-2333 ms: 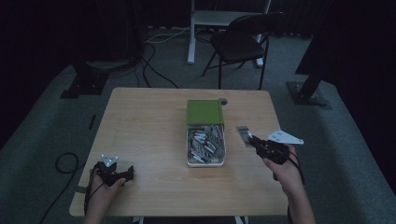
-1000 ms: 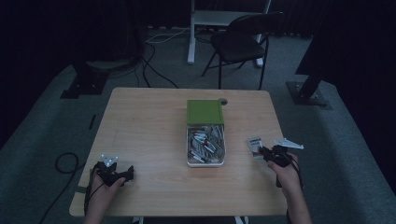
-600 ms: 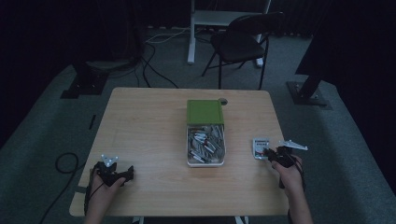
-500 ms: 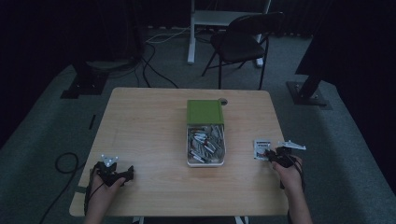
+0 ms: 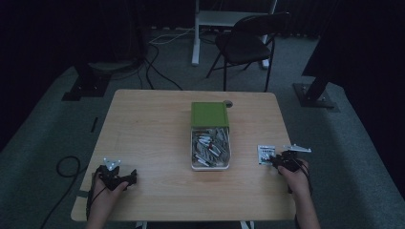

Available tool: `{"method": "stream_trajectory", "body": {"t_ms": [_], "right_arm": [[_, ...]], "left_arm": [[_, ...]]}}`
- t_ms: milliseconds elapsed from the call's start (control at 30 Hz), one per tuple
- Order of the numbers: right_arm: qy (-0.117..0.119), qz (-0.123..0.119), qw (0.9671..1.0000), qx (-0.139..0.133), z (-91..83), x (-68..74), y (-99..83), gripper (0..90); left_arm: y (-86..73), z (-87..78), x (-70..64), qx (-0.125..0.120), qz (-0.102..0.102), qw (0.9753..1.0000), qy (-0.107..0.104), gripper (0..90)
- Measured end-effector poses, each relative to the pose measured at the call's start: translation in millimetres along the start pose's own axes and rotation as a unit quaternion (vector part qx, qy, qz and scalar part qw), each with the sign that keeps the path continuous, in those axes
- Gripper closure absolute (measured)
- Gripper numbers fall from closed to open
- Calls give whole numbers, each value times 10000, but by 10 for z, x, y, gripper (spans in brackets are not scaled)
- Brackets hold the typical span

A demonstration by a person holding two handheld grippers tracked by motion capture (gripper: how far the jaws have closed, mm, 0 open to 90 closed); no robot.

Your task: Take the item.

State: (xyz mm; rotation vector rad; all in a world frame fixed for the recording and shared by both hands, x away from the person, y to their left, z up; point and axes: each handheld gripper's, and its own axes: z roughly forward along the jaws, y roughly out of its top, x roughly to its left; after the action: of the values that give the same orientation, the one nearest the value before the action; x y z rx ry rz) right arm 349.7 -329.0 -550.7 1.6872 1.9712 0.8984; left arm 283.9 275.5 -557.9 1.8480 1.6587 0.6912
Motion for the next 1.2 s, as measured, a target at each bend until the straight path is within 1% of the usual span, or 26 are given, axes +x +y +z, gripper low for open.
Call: {"method": "stream_trajectory", "body": {"t_ms": [33, 100, 133, 167, 200, 267, 333, 367, 400, 433, 567, 600, 633, 700, 733, 767, 867, 933, 967, 1000, 1033, 1133, 1200], "right_arm": [[-8, 38, 10000, -45, 0, -6, -5, 588], [21, -28, 10000, -41, -2, -12, -18, 533], [27, -76, 10000, -39, -7, -14, -23, 489], [11, -134, 9999, -56, -13, -11, -26, 485], [29, -168, 9998, -36, -23, -8, -28, 459], [76, -166, 9998, -43, -47, 4, -29, 380], [103, -208, 9997, -32, -84, 22, -20, 349], [103, -208, 9997, -32, -84, 22, -20, 349], [126, -207, 9997, -43, -102, 28, -12, 308], [209, -268, 9994, -89, -142, 48, 7, 294], [272, -353, 9989, -142, -193, 89, 30, 273], [326, -389, 9986, -175, -208, 107, 37, 254], [449, -409, 9978, -253, -227, 137, 49, 221], [493, -506, 9971, -266, -238, 168, 54, 221], [507, -525, 9970, -273, -240, 182, 55, 221], [526, -535, 9968, -286, -242, 196, 55, 221], [604, -591, 9959, -324, -240, 234, 54, 206], [704, -601, 9951, -351, -236, 263, 51, 198], [704, -601, 9951, -351, -236, 263, 51, 198], [771, -637, 9942, -397, -233, 280, 50, 193], [947, -660, 9921, -496, -226, 320, 45, 188], [1088, -833, 9890, -554, -209, 388, 27, 183], [1168, -852, 9879, -554, -197, 424, 13, 183]], "left_arm": [[0, 0, 0, -3, -1, 10000, 0, 78], [0, 0, 0, 0, -1, 10000, -2, 78], [0, 0, 0, -2, -1, 10000, 0, 78], [0, 0, 0, 0, 2, 10000, 0, 78], [0, 0, 0, 1, 3, 10000, 0, 78], [0, 0, 0, 1, 3, 10000, 0, 78], [0, -1, 0, 2, 3, 10000, 0, 78], [0, -1, 0, 2, 3, 10000, 0, 78], [0, 0, -1, -2, 3, 10000, -2, 78], [0, -1, 0, 1, 4, 10000, -2, 78], [-3, -4, -6, 3, 54, 10000, -46, 78], [-6, -11, -13, 20, 127, 9999, -98, 78], [-10, -13, -20, 10, 149, 9998, -128, 78], [-17, -21, -33, 15, 253, 9995, -202, 79], [-20, -25, -43, 7, 289, 9993, -227, 79], [-24, -29, -55, -6, 370, 9990, -268, 80], [-33, -37, -85, 1, 456, 9982, -387, 79], [-36, -42, -108, 14, 510, 9976, -462, 79], [-36, -42, -108, 14, 510, 9976, -462, 79], [-29, -53, -138, -15, 583, 9967, -557, 79], [-21, -63, -150, -39, 603, 9964, -590, 79], [10, -99, -202, -111, 697, 9952, -684, 79], [18, -112, -235, -118, 767, 9942, -748, 79]]}}
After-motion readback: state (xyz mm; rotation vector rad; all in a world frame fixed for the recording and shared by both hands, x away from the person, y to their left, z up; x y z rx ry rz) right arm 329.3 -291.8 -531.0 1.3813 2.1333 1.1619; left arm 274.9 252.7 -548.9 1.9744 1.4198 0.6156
